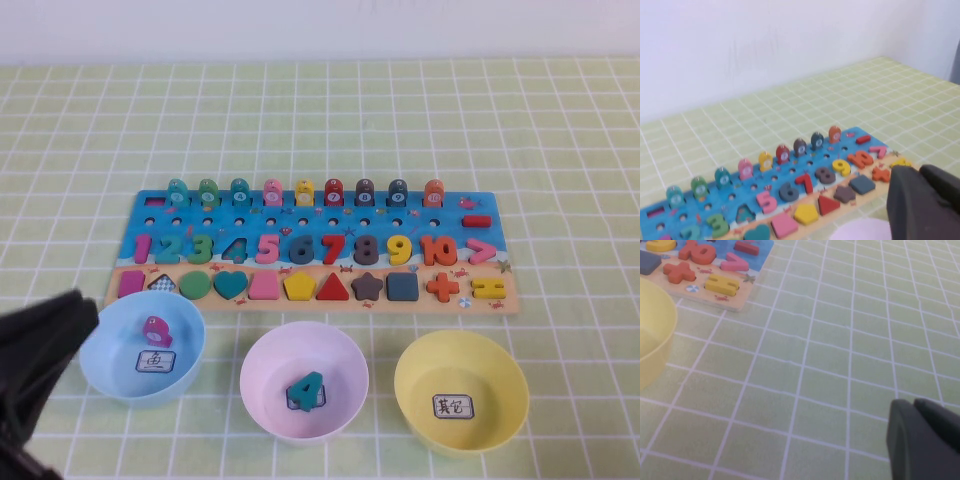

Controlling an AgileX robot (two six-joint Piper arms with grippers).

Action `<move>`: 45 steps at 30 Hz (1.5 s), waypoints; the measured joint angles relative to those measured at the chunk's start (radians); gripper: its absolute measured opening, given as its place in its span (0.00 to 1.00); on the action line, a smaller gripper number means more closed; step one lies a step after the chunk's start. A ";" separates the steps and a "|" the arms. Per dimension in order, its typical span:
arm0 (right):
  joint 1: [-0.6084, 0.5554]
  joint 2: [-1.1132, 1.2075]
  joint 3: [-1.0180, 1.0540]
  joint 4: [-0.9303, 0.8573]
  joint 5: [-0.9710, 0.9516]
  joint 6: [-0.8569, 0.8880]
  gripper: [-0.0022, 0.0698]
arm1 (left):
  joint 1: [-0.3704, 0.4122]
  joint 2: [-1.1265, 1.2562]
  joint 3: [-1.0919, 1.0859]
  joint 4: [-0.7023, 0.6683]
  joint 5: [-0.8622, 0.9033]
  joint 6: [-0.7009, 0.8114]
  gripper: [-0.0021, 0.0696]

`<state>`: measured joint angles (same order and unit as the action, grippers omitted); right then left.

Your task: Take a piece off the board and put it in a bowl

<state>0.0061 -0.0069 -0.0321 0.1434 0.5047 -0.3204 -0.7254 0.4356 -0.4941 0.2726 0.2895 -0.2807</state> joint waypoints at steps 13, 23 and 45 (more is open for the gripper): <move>0.000 0.000 0.000 0.000 0.000 0.000 0.01 | -0.001 -0.038 0.078 0.126 0.034 -0.020 0.03; 0.000 0.000 0.000 0.000 0.000 0.000 0.01 | 0.060 -0.079 0.179 0.361 0.074 -0.341 0.03; 0.000 0.000 0.000 0.000 0.000 0.000 0.01 | 0.580 -0.445 0.519 -0.156 -0.043 0.240 0.03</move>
<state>0.0061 -0.0069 -0.0321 0.1434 0.5047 -0.3204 -0.1455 -0.0093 0.0252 0.1168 0.2468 -0.0410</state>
